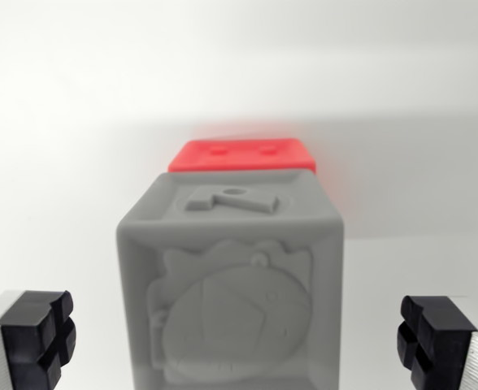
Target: Destack cube
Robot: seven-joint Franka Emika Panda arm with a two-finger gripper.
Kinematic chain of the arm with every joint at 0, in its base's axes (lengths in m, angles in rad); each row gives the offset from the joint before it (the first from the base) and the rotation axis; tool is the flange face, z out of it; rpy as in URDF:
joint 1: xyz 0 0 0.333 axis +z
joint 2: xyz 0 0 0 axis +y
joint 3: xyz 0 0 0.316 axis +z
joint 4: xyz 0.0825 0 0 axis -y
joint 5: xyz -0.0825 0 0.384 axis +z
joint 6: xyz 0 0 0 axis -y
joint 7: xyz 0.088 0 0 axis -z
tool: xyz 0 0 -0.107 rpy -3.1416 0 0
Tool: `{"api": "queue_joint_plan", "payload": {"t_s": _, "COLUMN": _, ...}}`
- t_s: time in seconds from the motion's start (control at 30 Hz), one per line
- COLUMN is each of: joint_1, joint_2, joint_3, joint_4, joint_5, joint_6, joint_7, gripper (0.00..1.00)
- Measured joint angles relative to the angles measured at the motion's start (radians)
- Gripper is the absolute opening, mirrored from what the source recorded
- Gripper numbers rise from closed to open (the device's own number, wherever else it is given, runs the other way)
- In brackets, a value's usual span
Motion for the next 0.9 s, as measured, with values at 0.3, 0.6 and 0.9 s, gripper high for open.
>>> {"api": "queue_joint_plan", "payload": {"t_s": 0.3, "joint_1": -0.005, "joint_2": 0.064, "joint_3": 0.008, "joint_4": 0.006, "joint_5": 0.011, "joint_6": 0.059, "joint_7": -0.008, "gripper": 1.0}}
{"api": "queue_joint_plan", "payload": {"t_s": 0.6, "joint_1": -0.009, "joint_2": 0.08, "joint_3": 0.011, "joint_4": 0.008, "joint_5": 0.013, "joint_6": 0.074, "joint_7": -0.01, "gripper": 0.0}}
{"api": "queue_joint_plan", "payload": {"t_s": 0.9, "joint_1": -0.009, "joint_2": 0.08, "joint_3": 0.012, "joint_4": 0.009, "joint_5": 0.013, "joint_6": 0.074, "joint_7": -0.011, "gripper": 0.0}}
